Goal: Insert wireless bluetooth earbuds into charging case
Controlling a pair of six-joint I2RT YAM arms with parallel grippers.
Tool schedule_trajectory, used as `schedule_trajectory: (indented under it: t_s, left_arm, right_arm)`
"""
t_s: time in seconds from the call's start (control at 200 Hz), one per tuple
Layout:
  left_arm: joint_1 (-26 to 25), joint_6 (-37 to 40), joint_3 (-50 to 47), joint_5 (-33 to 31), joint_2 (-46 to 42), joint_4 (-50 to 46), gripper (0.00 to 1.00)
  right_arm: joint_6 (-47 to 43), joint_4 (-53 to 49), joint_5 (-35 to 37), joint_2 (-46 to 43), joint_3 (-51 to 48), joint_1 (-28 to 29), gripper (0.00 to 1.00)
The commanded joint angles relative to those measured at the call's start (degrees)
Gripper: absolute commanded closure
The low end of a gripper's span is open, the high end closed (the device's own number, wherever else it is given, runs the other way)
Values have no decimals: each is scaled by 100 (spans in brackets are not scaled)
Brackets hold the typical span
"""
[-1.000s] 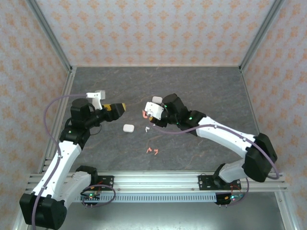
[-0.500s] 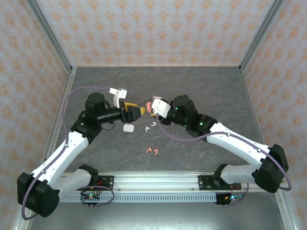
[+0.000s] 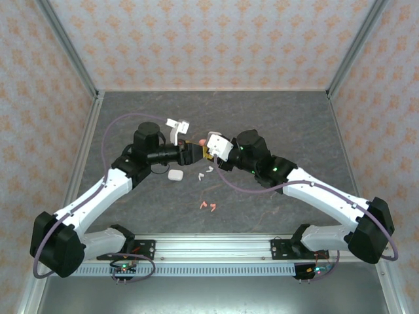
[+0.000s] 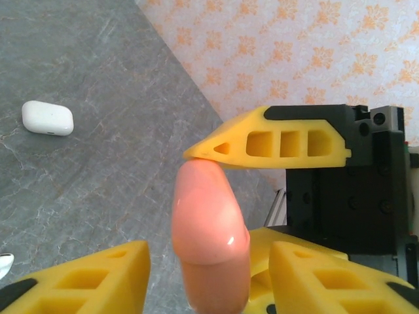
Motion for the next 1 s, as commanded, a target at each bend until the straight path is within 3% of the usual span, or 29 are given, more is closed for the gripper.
schedule_trajectory:
  t_s: [0.0,0.15,0.4,0.55,0.676,0.821,0.996]
  left_arm:
    - [-45,11,228,39,31,194,55]
    - [-62,10,241,49,85,185,65]
    - [-71,163,272,-90,-21,77,77]
    - [-86,519,190,-216,-170,164,82]
    - [-229,1405,-8,-557,-473,152,83]
    - [-404,2348,-279,-713,-728,351,85]
    - [-570,3076,-457,-820,-847,460,90]
  right_arm:
    - [125,224,-5,-89,-28,6,64]
    - [165,174,63,-58,11,6,61]
    - [360,-515,181,-199,189,-35,39]
    - [673,-841,-624,-726,72,-237,19]
    - [1309,-955,-1661,-1104,19,-666,6]
    - [2065,-783,-2465,-1187,37,-1075,4]
    - [2638,-575,-2503,-1083,124,-1233,3]
